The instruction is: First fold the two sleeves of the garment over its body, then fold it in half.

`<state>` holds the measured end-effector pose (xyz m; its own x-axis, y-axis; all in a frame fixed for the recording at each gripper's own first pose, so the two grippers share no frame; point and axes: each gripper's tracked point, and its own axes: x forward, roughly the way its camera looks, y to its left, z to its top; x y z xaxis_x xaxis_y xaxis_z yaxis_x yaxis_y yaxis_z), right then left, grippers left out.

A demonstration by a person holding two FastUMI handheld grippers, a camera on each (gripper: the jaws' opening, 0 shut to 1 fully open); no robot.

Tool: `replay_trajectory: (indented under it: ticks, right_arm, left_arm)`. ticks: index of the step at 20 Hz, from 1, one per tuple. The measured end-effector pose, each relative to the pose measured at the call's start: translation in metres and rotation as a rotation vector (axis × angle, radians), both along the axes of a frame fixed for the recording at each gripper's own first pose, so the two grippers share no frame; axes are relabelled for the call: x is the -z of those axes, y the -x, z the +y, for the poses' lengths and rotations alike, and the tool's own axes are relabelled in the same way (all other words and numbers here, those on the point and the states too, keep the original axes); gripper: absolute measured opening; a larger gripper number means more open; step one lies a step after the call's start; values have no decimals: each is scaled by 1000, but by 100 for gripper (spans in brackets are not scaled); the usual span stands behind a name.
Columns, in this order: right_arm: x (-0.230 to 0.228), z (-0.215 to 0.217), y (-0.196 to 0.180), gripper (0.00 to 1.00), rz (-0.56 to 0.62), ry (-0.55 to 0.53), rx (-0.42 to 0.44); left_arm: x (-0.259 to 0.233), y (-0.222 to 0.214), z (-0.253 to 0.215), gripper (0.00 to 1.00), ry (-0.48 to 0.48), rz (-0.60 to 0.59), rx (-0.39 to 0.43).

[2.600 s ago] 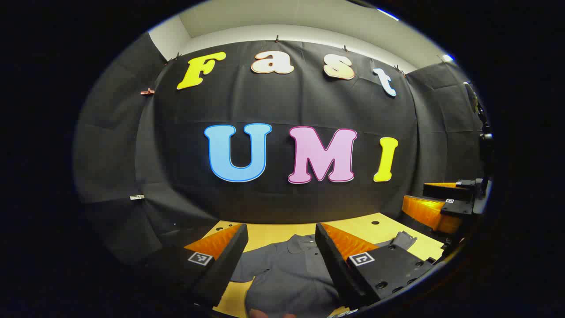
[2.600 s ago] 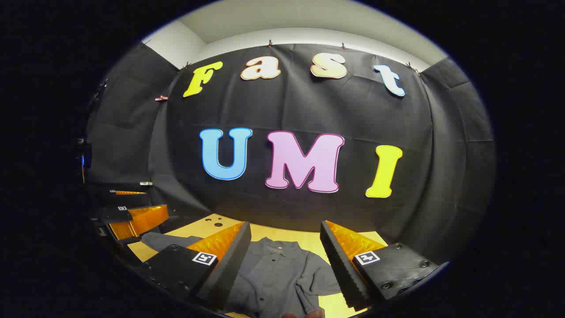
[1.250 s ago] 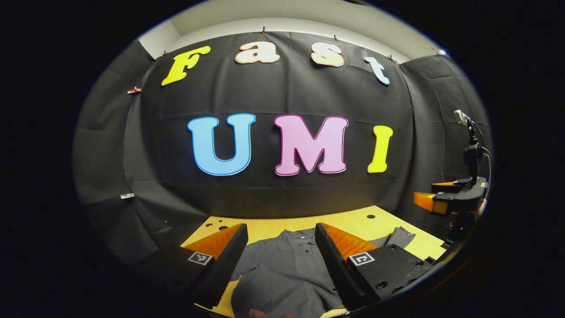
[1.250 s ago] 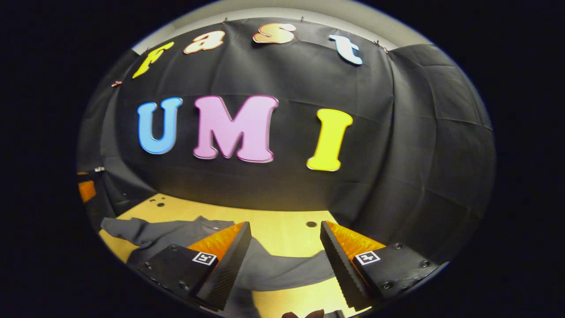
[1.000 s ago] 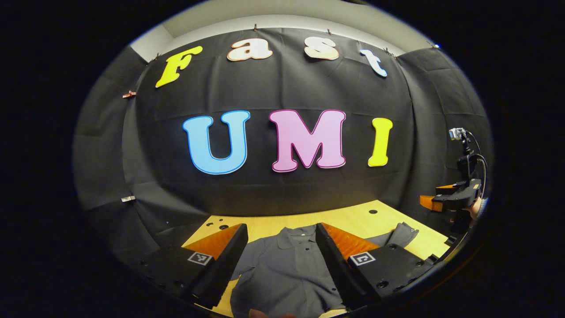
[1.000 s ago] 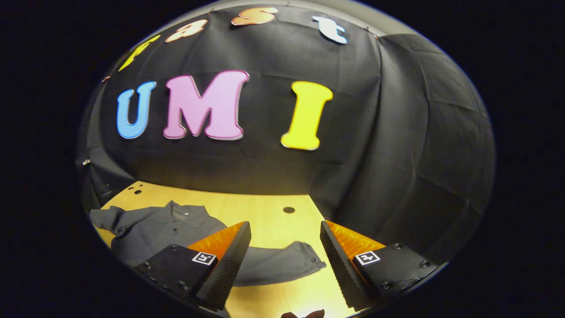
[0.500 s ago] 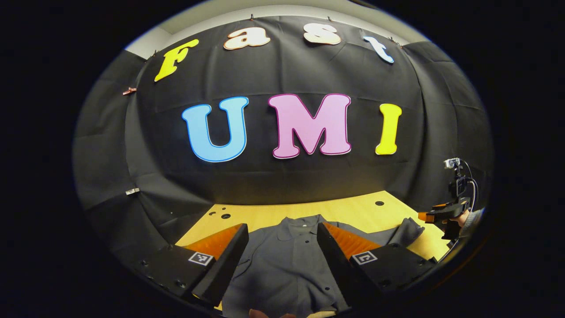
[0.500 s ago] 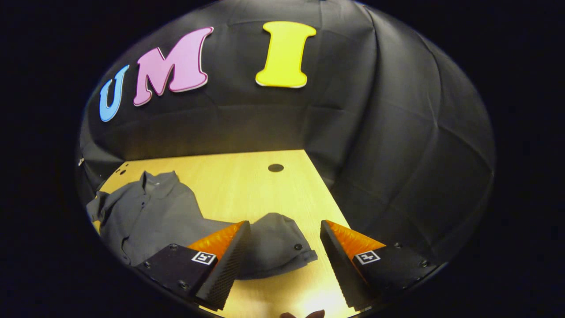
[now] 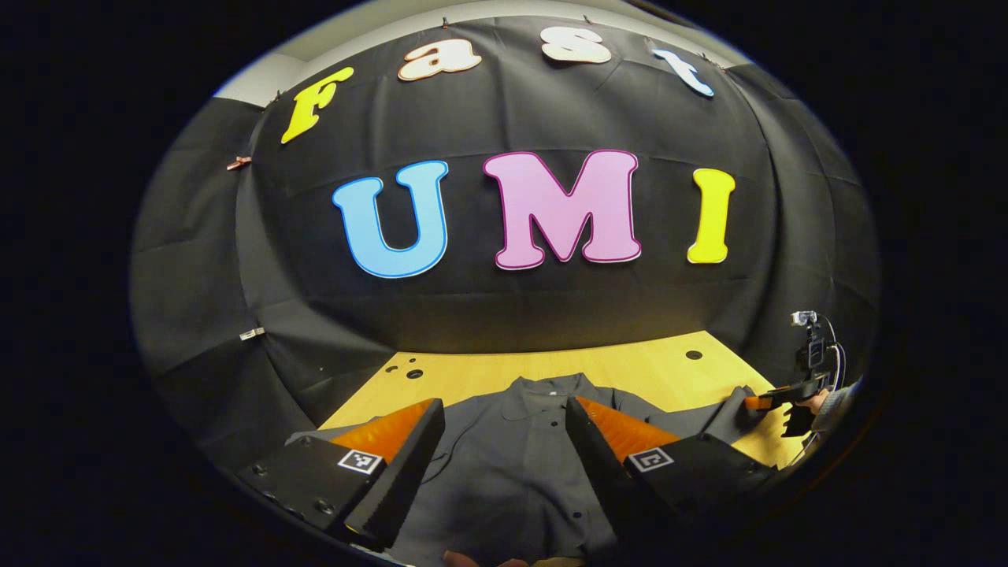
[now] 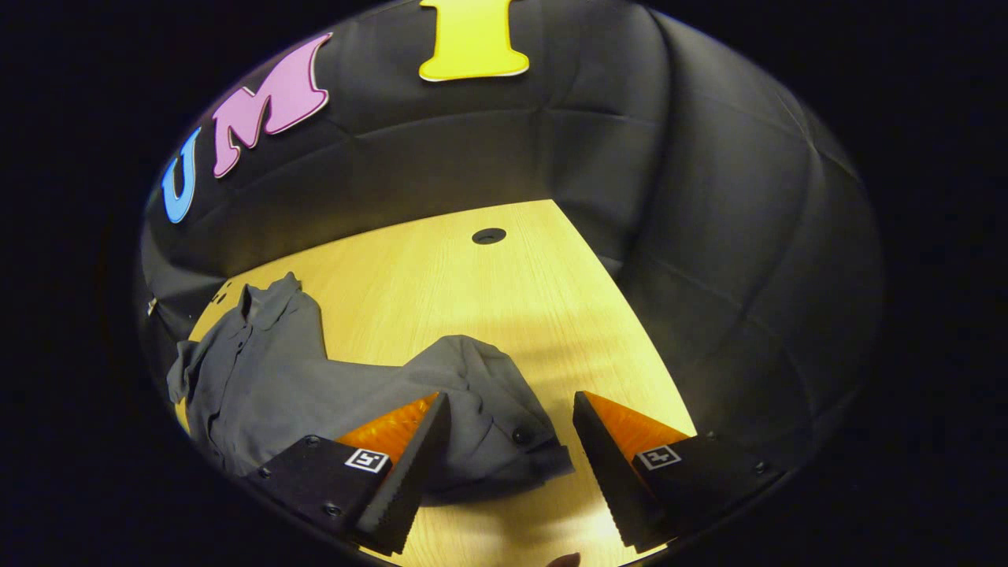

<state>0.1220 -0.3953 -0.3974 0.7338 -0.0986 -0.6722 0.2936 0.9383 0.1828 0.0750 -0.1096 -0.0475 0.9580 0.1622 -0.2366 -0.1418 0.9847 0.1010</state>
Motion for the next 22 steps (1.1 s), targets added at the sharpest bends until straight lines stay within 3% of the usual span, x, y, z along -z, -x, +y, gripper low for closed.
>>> replay_trajectory:
  ticks: [4, 5, 6, 7, 8, 10, 12, 13, 15, 16, 17, 22]
  right_arm:
    - [15, 4, -4, 97, 25, -64, -2]
    - [20, 5, -2, 88, 41, -62, -8]
    - [19, 3, -4, 86, 33, -47, -13]
    - [20, 6, -3, 72, 45, -50, -26]
    - [24, 4, 0, 67, 58, -28, -29]
    - [25, 8, 0, 34, 65, -51, -47]
    - [22, 8, -1, 13, 65, -63, -31]
    - [21, 8, 3, 7, 75, -54, -33]
    - [7, 10, 3, 7, 52, -27, -35]
    - [-4, 12, 2, 0, 26, -20, -31]
    - [-17, 14, 1, 7, 0, -19, -25]
    - [-83, 38, 10, 7, -121, 7, -6]
  left_arm:
    - [1, -3, -6, 97, -14, 10, -17]
    - [1, -1, -6, 97, -17, 10, -21]
    - [1, -1, -7, 97, -19, 13, -26]
    - [3, 0, -7, 97, -22, 15, -31]
    - [2, 0, -7, 97, -23, 17, -36]
    - [2, 1, -7, 97, -22, 20, -42]
    - [1, 1, -6, 97, -25, 14, -45]
    - [1, 1, -5, 98, -27, 10, -45]
    - [-1, 2, -1, 98, -32, 2, -42]
    - [-3, 2, 1, 98, -34, -1, -38]
    - [-3, 2, 3, 98, -33, -6, -32]
    - [-2, 1, 24, 98, -2, -28, 16]
